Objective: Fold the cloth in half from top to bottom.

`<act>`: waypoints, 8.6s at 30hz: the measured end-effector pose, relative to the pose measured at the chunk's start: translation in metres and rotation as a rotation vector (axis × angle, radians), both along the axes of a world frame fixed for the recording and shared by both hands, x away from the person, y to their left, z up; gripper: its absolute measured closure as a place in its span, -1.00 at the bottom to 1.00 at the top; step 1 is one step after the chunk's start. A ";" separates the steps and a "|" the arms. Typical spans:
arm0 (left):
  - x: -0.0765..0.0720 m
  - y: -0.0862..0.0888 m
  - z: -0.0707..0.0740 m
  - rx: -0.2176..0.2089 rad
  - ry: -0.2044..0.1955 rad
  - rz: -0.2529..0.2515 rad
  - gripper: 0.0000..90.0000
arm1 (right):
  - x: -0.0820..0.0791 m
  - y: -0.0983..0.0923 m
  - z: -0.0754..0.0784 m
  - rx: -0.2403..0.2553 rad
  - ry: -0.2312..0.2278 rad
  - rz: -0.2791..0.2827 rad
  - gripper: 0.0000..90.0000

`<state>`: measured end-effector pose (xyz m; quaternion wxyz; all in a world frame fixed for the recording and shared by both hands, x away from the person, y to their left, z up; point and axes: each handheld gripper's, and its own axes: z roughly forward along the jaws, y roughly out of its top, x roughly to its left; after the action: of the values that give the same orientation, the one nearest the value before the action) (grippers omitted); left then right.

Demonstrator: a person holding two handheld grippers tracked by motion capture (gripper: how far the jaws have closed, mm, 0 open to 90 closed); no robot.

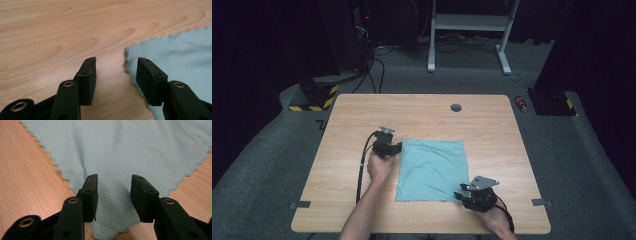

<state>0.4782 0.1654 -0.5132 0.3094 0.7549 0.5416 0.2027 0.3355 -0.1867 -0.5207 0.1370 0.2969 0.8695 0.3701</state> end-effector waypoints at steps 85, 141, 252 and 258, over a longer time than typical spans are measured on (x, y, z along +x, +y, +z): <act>0.011 0.013 -0.006 -0.140 -0.013 -0.024 0.08 | -0.008 0.183 -0.004 0.052 0.026 0.274 0.49; 0.032 0.000 0.038 -0.098 0.012 -0.106 1.00 | -0.016 0.178 0.028 0.099 -0.051 0.236 1.00; 0.002 -0.116 0.027 0.026 -0.083 -0.259 0.14 | 0.061 0.013 0.026 0.121 0.011 -0.213 0.74; -0.016 -0.091 0.022 -0.014 -0.090 -0.212 0.08 | 0.106 0.028 0.028 0.109 0.045 -0.271 0.67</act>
<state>0.4625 0.0749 -0.4908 0.3584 0.7959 0.4454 0.1989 0.4416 -0.1591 -0.4931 0.1496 0.4268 0.8030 0.3881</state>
